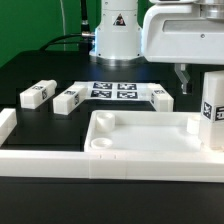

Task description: Assemble desk

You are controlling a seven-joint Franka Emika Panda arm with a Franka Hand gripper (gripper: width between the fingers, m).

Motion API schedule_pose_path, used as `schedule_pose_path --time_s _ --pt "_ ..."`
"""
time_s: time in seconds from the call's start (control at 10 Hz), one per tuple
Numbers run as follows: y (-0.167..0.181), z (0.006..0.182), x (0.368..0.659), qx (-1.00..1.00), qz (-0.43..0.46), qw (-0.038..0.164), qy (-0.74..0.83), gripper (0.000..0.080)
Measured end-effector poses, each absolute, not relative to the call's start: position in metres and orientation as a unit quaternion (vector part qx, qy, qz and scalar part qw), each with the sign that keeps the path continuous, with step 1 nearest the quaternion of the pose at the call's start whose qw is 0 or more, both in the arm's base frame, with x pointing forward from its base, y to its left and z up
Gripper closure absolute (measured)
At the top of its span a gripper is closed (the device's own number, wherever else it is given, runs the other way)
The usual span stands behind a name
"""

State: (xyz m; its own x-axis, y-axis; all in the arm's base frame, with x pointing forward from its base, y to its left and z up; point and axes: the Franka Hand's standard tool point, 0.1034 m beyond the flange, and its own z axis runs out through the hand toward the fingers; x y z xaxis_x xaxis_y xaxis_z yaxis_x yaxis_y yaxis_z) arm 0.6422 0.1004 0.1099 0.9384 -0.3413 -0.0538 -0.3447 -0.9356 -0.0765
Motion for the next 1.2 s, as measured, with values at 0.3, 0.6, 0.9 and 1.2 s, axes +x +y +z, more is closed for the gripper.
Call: schedule_pose_path --time_s 0.3,0.6,0.9,1.2 --pt "0.103 0.1095 0.6412 -0.998 0.014 0.033 0.06 0.015" --pt "0.102 0.109 0.6416 -0.997 0.008 0.02 -0.069 0.015" --pt "0.0999 0.1093 0.6435 -0.988 0.003 0.016 -0.155 0.015" --pt "0.0991 0.1089 0.6435 -0.986 0.003 0.016 -0.168 0.0409"
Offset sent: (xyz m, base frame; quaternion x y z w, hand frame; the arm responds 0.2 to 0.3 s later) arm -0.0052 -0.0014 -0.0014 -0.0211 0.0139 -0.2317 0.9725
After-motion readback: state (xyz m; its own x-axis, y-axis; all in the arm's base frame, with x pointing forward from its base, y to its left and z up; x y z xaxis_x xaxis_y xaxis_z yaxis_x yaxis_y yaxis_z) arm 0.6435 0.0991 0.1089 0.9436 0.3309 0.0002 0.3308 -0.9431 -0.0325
